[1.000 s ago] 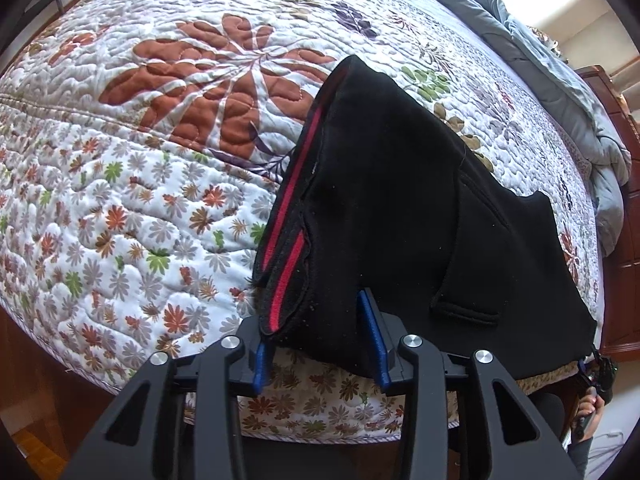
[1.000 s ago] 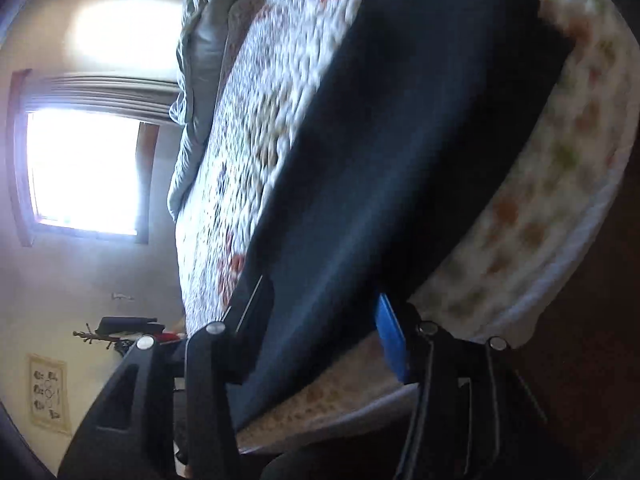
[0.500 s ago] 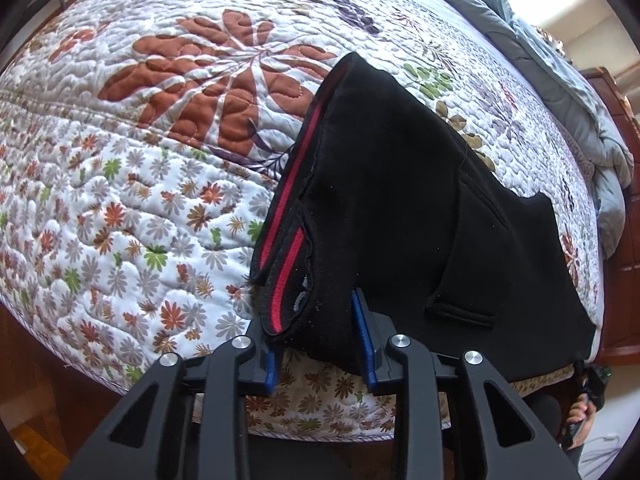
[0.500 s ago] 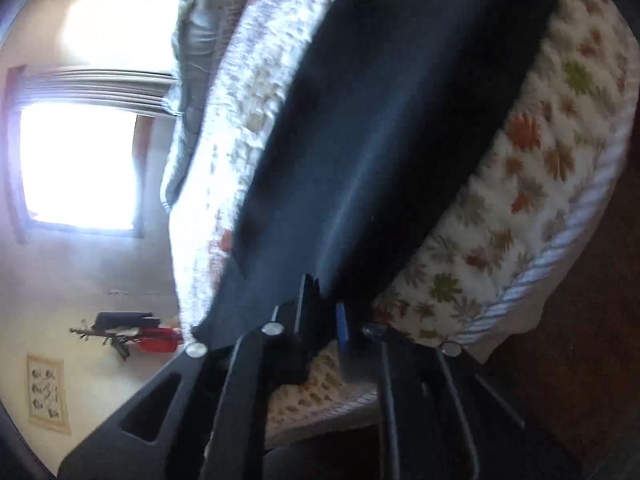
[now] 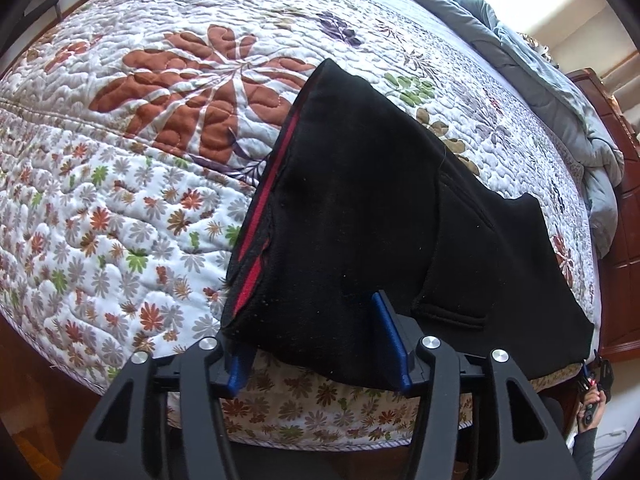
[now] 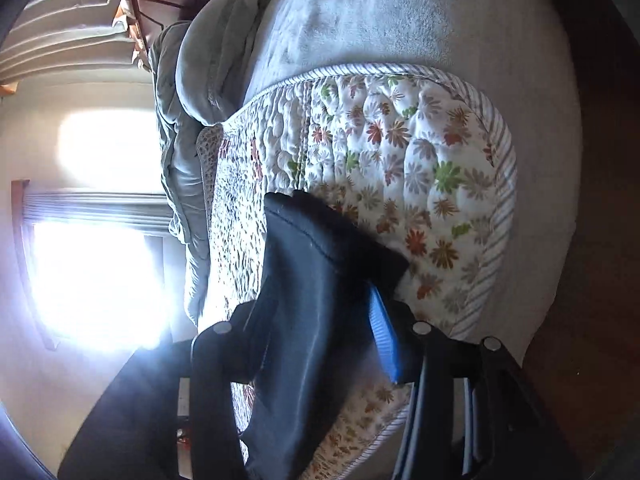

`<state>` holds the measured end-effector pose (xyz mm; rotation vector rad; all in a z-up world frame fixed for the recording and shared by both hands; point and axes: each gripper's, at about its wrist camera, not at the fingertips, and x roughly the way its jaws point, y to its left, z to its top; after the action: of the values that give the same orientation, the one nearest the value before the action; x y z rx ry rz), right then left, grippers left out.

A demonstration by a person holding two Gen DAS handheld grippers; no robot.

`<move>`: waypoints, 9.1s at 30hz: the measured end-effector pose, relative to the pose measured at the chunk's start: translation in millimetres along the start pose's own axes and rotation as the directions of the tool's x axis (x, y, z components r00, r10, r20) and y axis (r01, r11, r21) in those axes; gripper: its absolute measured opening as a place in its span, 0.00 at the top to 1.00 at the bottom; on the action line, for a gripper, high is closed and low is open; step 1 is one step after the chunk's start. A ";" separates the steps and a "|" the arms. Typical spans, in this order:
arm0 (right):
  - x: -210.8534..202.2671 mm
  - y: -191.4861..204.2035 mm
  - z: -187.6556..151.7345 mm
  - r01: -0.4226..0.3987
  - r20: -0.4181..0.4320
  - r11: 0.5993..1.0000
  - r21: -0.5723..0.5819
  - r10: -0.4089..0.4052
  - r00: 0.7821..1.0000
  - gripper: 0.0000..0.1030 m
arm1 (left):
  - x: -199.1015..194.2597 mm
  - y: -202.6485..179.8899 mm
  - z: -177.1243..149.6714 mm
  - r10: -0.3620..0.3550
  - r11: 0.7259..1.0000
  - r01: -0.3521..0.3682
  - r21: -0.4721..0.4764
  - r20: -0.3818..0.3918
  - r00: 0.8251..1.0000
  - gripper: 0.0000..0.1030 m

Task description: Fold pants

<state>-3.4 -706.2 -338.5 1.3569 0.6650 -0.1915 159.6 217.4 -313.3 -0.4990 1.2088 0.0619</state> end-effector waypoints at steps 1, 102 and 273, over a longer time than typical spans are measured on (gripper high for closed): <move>0.1 -1.3 1.9 -0.001 -0.005 1.000 -0.005 0.001 1.000 0.58 | -0.5 0.5 0.3 -0.005 1.000 0.005 -0.005 0.002 1.000 0.48; -21.6 265.8 -179.5 0.371 0.304 0.565 -0.737 -0.213 0.928 0.90 | -10.2 25.5 -33.2 -0.104 0.990 0.119 -0.081 0.168 0.980 0.16; 199.8 169.0 -571.4 0.062 0.403 -0.762 -0.645 -0.270 0.874 0.89 | -12.1 31.4 -39.2 -0.150 0.985 0.161 -0.062 0.150 0.977 0.14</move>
<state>52.7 -80.2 -341.2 -1.1197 0.8102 0.2224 111.1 232.2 -323.1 -0.6418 1.0251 0.0090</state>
